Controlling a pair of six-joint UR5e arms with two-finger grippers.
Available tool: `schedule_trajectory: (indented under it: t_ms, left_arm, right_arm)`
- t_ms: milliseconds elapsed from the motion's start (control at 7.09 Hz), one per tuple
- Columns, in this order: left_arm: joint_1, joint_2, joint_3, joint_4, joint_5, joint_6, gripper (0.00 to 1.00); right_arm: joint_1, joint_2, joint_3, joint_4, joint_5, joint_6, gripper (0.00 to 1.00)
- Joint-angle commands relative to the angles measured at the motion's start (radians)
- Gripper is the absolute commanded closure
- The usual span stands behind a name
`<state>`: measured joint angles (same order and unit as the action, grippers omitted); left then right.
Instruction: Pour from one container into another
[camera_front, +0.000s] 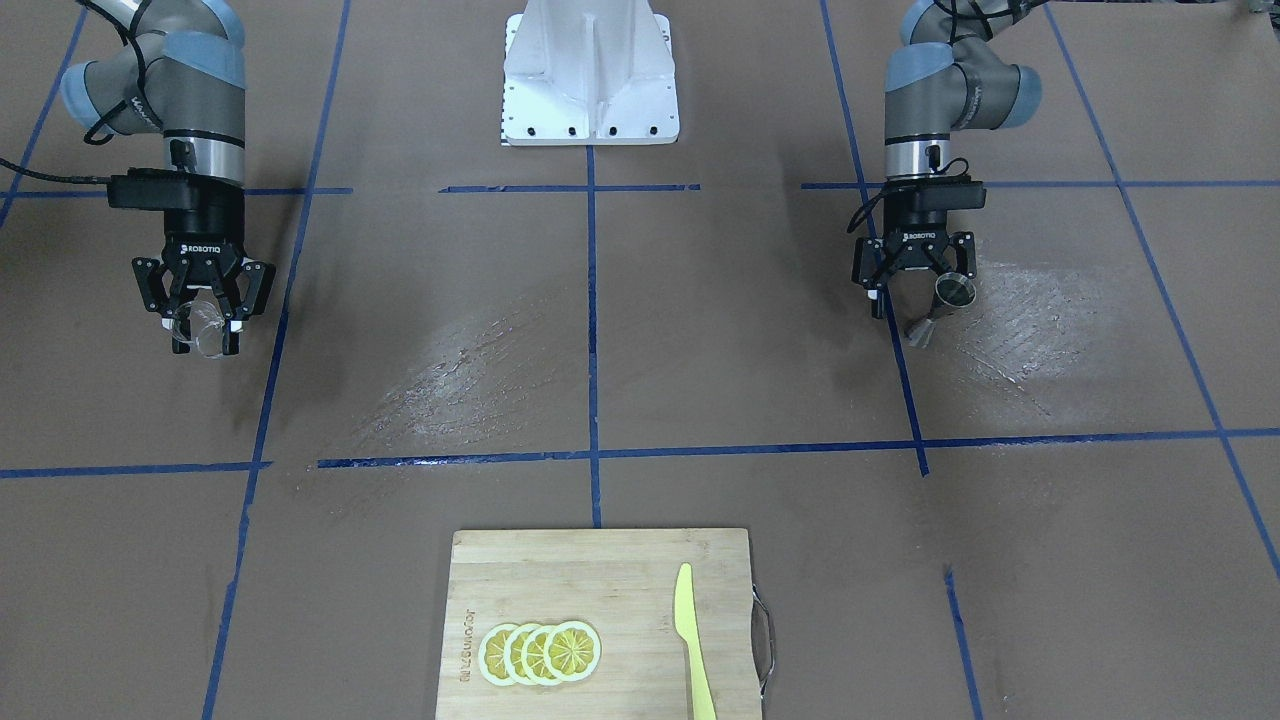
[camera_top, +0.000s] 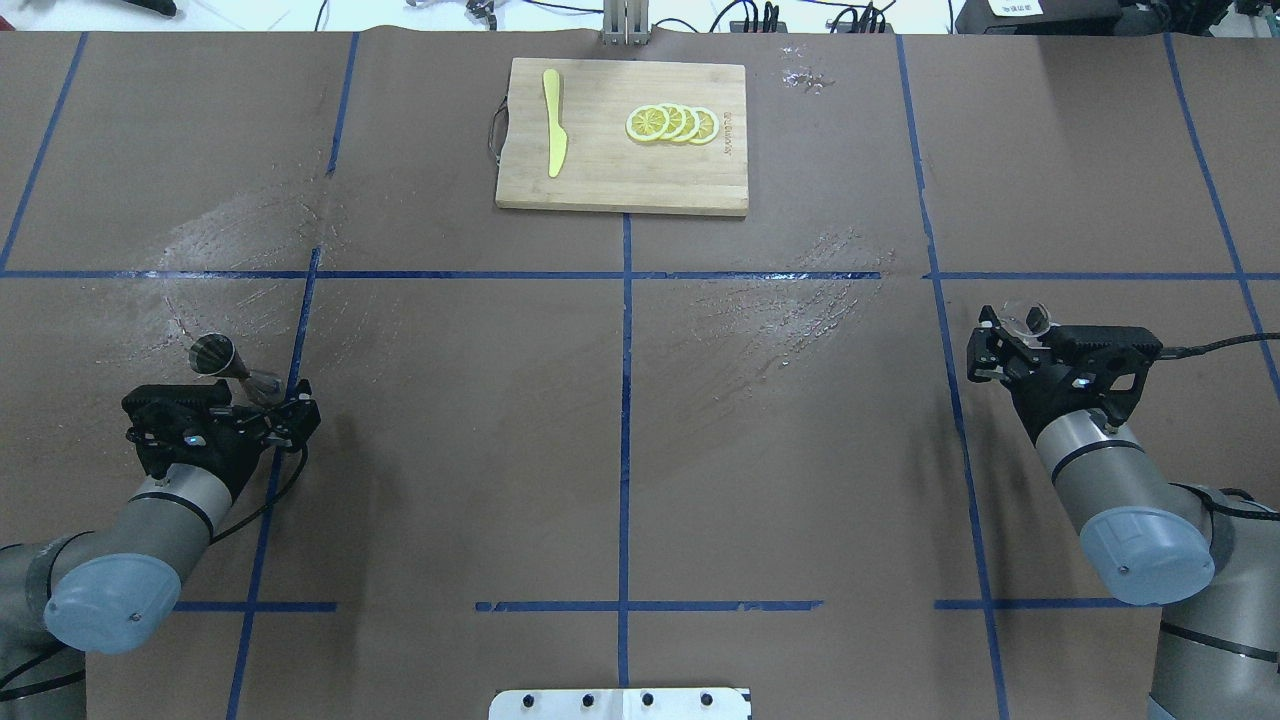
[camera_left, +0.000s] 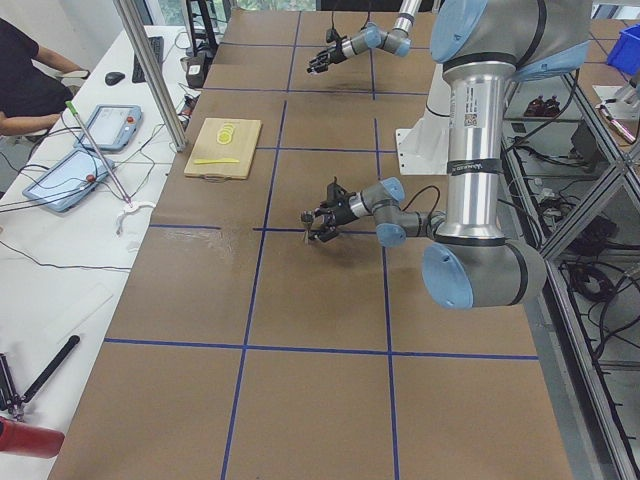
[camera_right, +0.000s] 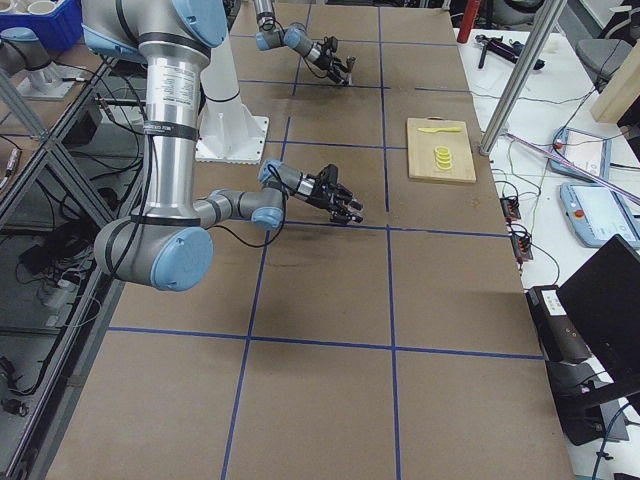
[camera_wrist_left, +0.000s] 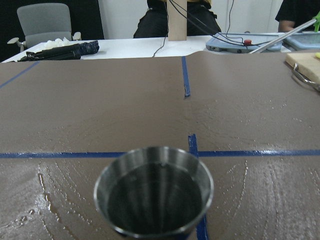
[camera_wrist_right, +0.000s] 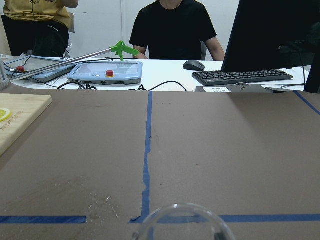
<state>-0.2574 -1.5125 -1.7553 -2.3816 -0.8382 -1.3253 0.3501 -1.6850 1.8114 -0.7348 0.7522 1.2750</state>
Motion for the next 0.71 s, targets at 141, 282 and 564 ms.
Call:
schedule_trajectory:
  t_ms: [141,282,564]
  left_arm:
    - [0.007,0.066,-0.079,0.005,-0.137,0.047,0.0]
    - [0.007,0.119,-0.148,0.006,-0.187,0.063,0.0]
    - [0.006,0.175,-0.243,0.048,-0.275,0.07,0.0]
  right_arm:
    - [-0.026,-0.001,-0.009,-0.002,-0.005,0.072,1.0]
    - [-0.042,-0.001,-0.036,-0.002,-0.04,0.078,1.0]
    - [-0.066,-0.001,-0.058,-0.002,-0.05,0.133,1.0]
